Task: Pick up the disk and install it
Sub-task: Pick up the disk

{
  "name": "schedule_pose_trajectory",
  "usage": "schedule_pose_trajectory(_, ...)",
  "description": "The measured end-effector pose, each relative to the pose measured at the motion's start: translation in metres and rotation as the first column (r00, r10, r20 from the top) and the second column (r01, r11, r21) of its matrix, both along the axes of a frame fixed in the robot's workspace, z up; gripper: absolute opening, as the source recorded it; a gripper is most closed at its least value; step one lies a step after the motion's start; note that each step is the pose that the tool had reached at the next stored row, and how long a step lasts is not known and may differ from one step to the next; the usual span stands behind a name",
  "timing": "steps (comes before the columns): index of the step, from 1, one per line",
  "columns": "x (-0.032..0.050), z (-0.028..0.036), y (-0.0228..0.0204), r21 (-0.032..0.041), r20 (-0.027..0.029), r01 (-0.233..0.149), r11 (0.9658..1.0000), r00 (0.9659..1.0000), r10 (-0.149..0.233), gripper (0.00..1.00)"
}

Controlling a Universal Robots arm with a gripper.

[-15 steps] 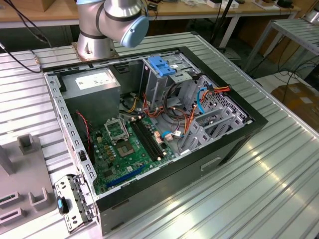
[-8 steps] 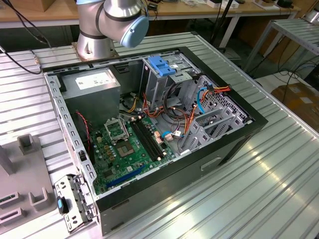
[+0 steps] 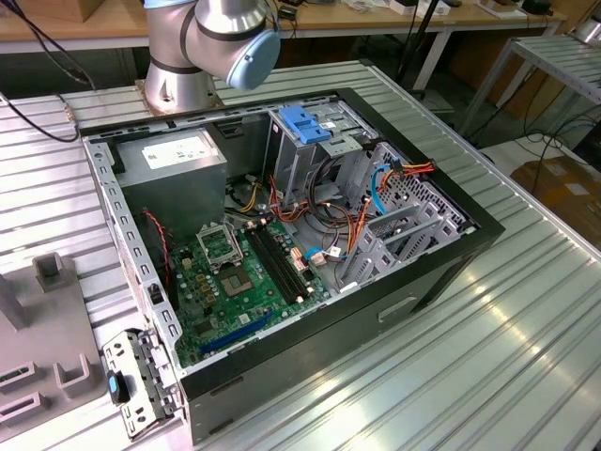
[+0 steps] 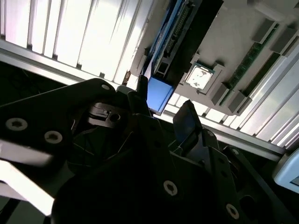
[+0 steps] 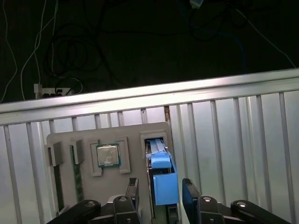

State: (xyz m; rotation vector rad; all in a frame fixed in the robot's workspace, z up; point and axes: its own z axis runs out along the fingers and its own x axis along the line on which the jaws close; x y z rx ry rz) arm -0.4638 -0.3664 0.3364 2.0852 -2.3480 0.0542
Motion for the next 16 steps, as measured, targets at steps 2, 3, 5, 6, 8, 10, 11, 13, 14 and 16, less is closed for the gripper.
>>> schedule_pose_trajectory(2, -0.0004, -0.0016, 0.0, 0.0001, 0.0001, -0.005, 1.0, 1.0, 0.005, 0.5)
schedule_pose_trajectory(3, -0.0005, -0.0022, 0.0001, 0.0001, 0.0001, -0.006, 1.0, 1.0, 0.006, 0.5)
schedule_pose_trajectory(5, -0.0009, -0.0037, 0.0002, 0.0002, 0.0001, -0.009, 1.0, 1.0, 0.009, 0.5)
schedule_pose_trajectory(6, -0.001, -0.0043, 0.0002, 0.0004, 0.0001, -0.01, 0.9999, 0.9999, 0.01, 0.5)
schedule_pose_trajectory(8, -0.0011, -0.0064, 0.0003, 0.0009, 0.0001, -0.013, 0.9999, 0.9999, 0.013, 0.5)
schedule_pose_trajectory(10, -0.0013, -0.0084, 0.0004, 0.0015, 0.0001, -0.014, 0.9999, 0.9999, 0.014, 0.5)
schedule_pose_trajectory(11, -0.0014, -0.0102, 0.0004, 0.0016, 0.0002, -0.015, 0.9999, 0.9999, 0.015, 0.5)
schedule_pose_trajectory(13, -0.0016, -0.0122, 0.0004, 0.0017, 0.0001, -0.017, 0.9999, 0.9999, 0.017, 0.5)
schedule_pose_trajectory(14, -0.0016, -0.013, 0.0004, 0.0017, 0.0002, -0.017, 0.9999, 0.9999, 0.017, 0.5)
schedule_pose_trajectory(16, -0.0016, -0.0148, 0.0005, 0.002, 0.0002, -0.017, 0.9999, 0.9999, 0.017, 0.5)
